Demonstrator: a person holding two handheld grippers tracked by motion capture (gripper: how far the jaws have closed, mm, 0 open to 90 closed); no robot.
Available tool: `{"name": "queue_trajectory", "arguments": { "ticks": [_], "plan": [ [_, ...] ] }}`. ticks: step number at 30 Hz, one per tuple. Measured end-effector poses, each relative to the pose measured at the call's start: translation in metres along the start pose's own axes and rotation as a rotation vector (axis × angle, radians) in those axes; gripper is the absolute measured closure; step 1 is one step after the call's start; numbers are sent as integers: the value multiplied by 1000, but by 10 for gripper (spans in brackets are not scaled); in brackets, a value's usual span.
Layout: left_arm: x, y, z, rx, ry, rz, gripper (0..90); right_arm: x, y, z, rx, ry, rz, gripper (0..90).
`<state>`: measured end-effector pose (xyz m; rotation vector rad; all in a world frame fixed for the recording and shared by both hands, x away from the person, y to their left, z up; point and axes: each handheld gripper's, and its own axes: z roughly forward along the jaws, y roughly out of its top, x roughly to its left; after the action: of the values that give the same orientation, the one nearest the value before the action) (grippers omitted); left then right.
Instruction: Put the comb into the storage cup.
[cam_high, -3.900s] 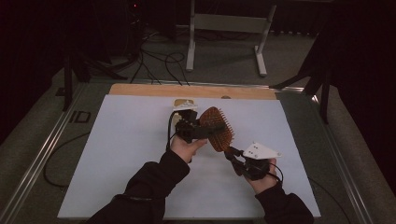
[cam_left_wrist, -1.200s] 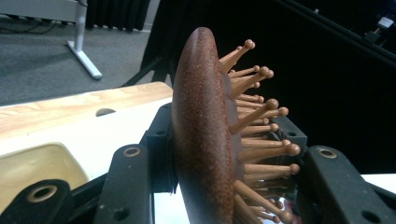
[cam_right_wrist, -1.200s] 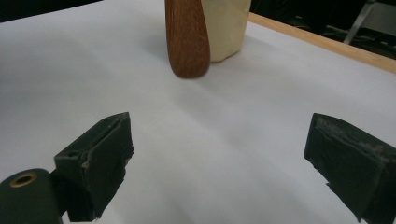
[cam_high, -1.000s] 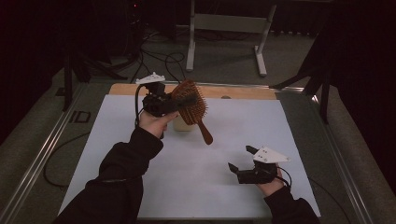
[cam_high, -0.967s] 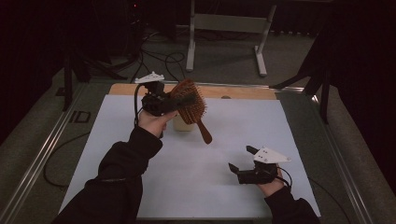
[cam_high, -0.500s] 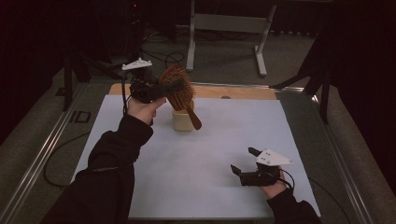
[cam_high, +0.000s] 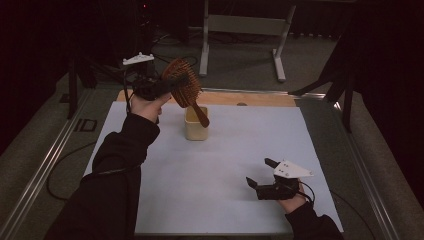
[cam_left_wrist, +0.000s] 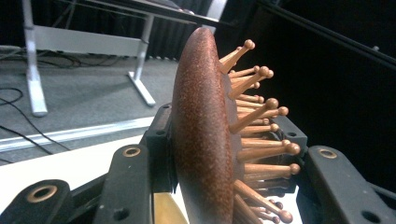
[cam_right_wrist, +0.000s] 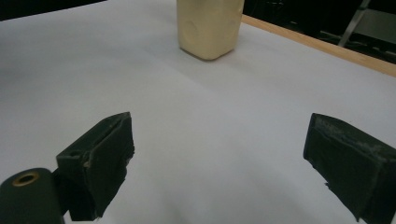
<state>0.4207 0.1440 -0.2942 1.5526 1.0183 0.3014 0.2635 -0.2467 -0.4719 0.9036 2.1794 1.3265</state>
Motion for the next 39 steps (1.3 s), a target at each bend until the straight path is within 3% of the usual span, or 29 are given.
{"name": "queue_trajectory", "arguments": {
  "ticks": [11, 19, 24, 39],
  "plan": [
    [13, 10, 10, -16, 85, 2, 549, 1, -1, 1, 2, 11, -8, 85],
    [22, 3, 22, -15, 98, -26, 549, 1, 0, 0, -2, 12, -13, 85],
    [26, -3, 29, 4, 118, -10, 549, 1, 0, 0, -2, 11, -15, 85],
    [41, -23, 46, 43, 117, -43, 547, 2, -1, 1, 1, 13, -15, 85]
  ]
}}
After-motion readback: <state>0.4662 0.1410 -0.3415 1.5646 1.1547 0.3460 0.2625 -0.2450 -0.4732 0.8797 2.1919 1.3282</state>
